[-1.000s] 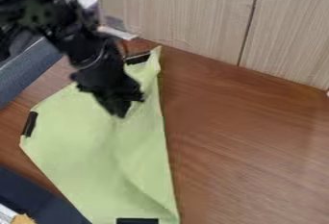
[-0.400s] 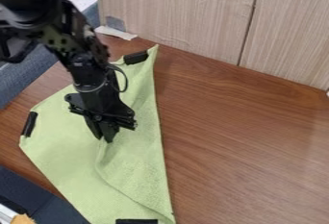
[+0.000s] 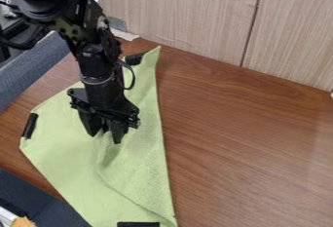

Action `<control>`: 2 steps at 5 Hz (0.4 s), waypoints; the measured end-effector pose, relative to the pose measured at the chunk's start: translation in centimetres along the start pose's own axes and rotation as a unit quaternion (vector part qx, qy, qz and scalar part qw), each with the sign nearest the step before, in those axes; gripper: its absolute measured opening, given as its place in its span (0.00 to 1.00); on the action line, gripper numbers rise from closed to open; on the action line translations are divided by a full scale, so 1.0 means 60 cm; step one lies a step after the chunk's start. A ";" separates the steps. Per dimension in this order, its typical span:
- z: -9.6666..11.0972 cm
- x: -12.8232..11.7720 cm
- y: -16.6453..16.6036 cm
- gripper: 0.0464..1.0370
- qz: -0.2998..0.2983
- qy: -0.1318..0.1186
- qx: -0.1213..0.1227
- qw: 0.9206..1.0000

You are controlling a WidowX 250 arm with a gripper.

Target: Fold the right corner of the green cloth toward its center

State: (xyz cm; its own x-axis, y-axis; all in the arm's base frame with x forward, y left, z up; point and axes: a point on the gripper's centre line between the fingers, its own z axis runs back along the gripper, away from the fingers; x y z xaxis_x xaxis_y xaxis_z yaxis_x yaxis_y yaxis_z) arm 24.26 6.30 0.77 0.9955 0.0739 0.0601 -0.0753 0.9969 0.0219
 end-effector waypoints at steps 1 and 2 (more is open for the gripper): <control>0.014 0.003 0.000 0.97 0.000 -0.007 0.001 1.000; 0.031 0.003 0.001 0.97 0.000 -0.001 0.001 1.000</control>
State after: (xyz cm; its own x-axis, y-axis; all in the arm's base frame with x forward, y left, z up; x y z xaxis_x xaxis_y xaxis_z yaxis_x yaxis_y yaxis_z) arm 24.31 6.33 2.61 0.9953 0.0748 0.0614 -0.0764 0.9968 0.0232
